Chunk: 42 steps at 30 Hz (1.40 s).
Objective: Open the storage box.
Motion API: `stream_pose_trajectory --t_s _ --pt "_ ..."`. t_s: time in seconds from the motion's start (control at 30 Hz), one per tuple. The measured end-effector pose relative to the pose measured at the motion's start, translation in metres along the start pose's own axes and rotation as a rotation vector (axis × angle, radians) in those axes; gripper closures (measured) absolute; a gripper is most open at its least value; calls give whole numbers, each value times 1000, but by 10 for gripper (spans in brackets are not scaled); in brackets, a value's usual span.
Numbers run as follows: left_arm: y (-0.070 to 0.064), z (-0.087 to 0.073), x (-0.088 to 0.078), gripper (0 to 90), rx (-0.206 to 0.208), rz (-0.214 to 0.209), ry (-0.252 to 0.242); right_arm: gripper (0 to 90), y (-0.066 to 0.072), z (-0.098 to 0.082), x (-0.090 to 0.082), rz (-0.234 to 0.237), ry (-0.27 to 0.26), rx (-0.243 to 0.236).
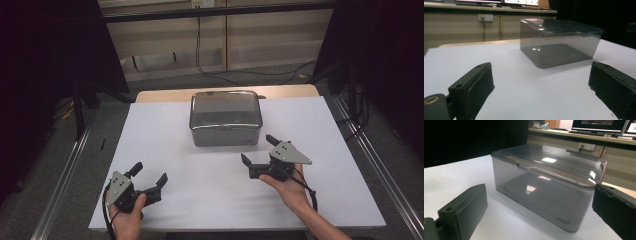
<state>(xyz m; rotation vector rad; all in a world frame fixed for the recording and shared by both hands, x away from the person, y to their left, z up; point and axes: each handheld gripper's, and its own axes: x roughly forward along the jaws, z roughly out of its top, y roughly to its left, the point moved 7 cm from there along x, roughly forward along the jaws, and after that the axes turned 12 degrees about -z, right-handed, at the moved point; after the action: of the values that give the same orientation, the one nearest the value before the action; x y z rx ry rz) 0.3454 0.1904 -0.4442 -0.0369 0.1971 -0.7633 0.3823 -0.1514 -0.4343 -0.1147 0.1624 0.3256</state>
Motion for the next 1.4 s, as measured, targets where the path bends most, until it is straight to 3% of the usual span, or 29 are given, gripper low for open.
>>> stream_pose_trajectory --t_s 0.13,0.33,0.5,0.8,0.9,1.4 --pt "-3 1 1 55 4 -17 -2 0 4 1 7 -3 11 -36" --pt "-5 1 2 55 2 -26 2 0 5 5 18 -7 11 -40" --pt "-2 1 1 55 7 -11 4 0 14 12 28 15 0 -79" --pt "-2 2 0 55 6 -14 0 3 20 25 43 -3 -38 -169" --pt "-1 2 0 55 1 -15 -3 11 22 28 50 -18 -55 -219" --pt "1 2 0 53 4 -1 -7 75 34 24 64 -80 -98 -566"
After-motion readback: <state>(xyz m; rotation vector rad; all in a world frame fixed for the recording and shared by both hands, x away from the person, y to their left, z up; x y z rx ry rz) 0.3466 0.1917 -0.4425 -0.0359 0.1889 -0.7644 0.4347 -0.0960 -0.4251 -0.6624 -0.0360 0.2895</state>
